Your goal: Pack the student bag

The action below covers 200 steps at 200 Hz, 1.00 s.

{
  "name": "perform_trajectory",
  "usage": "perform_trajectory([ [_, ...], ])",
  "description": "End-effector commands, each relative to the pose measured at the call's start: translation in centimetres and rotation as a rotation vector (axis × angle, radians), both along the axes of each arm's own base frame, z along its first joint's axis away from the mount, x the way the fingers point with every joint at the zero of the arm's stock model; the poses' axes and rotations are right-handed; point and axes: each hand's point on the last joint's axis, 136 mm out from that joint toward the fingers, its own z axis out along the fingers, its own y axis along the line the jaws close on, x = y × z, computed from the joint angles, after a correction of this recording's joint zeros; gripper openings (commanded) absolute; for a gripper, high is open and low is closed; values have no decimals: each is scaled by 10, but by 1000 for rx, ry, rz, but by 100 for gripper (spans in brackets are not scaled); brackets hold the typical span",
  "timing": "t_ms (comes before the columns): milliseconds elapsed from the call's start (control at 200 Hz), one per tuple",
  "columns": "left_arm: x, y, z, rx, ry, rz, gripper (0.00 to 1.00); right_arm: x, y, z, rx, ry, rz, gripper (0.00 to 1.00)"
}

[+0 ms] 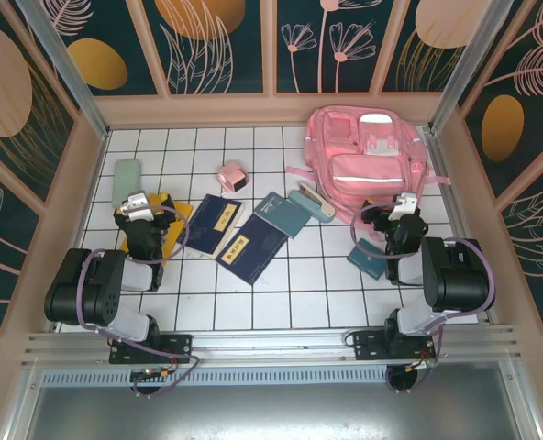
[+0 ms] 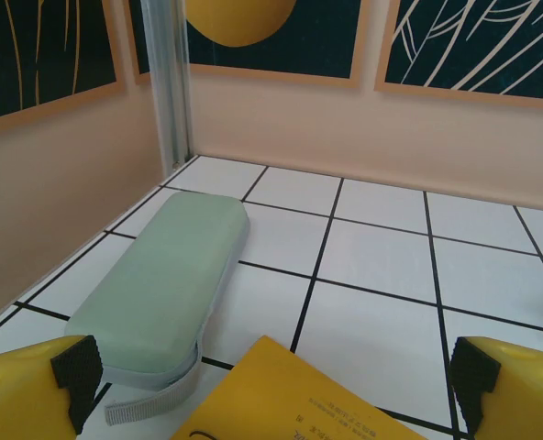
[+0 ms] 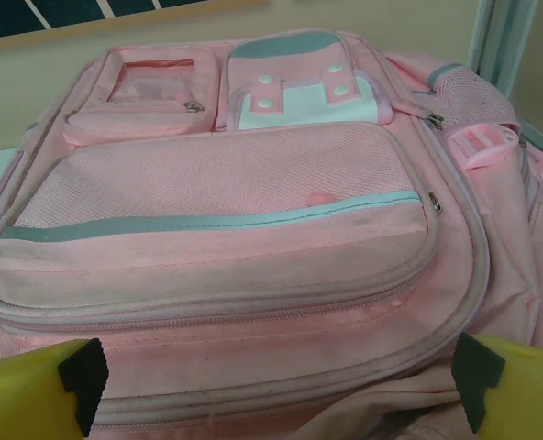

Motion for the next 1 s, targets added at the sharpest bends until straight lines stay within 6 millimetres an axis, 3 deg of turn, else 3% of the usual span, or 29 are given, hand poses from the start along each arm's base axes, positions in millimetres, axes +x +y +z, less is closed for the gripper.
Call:
perform_trajectory([
  [0,-1,-1,5,12,-25,-15,99,5,2,18,-3,-61,22,99],
  [996,0,-1,6,11,-26,-17,99,5,2,18,-8,-61,18,99],
])
